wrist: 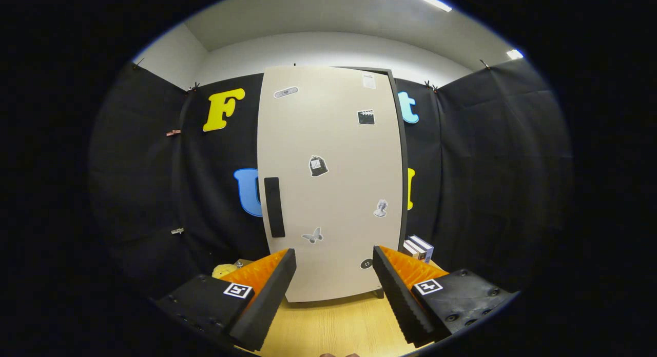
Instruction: Open the shoe cabinet door, grab the shoes and put them into the shoe cabinet, then close the shoe cabinet door.
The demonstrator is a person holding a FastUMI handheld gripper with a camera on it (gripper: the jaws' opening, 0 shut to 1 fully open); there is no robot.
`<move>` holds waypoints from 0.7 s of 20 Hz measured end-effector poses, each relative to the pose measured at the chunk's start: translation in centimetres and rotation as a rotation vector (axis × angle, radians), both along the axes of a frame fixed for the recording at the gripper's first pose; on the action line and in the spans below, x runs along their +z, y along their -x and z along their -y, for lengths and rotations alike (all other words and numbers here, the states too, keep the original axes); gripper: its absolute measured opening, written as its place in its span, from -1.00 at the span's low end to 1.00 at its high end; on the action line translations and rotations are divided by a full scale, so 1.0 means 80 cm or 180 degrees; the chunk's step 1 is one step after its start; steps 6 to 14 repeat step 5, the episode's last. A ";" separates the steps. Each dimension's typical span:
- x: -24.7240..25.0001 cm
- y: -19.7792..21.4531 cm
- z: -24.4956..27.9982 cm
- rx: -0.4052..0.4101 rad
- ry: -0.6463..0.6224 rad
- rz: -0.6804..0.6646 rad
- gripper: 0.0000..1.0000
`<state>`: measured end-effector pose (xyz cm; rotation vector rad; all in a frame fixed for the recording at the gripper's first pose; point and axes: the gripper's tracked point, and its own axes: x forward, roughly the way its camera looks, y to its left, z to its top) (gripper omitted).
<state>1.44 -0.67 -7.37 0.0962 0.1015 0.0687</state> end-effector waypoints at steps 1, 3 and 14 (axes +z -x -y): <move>0.001 -0.001 0.001 -0.0006 0.0000 0.0014 0.96; 0.002 -0.002 0.003 0.0000 0.0025 0.0033 0.96; 0.003 -0.001 0.005 0.0003 0.0060 0.0052 0.96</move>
